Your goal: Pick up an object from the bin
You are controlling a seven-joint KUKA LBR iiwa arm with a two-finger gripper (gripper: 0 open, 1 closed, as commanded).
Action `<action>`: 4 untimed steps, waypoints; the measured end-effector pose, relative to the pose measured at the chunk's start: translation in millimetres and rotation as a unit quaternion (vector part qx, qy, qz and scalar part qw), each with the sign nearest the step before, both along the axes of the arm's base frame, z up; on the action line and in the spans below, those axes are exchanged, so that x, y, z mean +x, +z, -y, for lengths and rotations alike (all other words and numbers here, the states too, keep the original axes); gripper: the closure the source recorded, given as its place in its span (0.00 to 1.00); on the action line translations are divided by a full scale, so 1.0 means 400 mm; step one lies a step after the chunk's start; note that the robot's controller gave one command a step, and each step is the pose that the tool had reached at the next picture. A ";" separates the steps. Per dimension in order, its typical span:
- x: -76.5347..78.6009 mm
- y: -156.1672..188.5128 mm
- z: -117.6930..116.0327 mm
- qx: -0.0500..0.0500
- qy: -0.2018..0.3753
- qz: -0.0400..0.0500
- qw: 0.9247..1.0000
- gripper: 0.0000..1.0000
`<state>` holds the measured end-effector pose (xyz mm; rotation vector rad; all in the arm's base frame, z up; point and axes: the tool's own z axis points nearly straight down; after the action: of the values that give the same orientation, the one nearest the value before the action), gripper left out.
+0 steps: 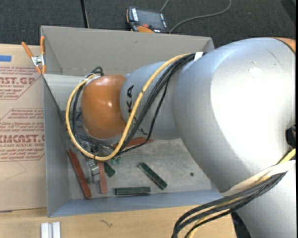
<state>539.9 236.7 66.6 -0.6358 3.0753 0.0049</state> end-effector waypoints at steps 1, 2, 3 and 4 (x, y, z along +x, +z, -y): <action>0.026 0.193 0.078 -0.001 0.138 0.003 0.990 0.00; -0.110 0.015 0.106 -0.001 0.192 -0.003 0.981 0.00; -0.103 0.024 0.105 0.000 0.191 0.001 0.982 1.00; -0.061 0.185 0.033 0.000 0.238 0.004 0.971 1.00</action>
Offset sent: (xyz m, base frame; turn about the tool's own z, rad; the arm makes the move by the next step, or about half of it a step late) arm 0.0085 -0.0313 0.0755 -0.2771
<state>515.4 223.5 140.8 -1.3456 2.8286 0.0025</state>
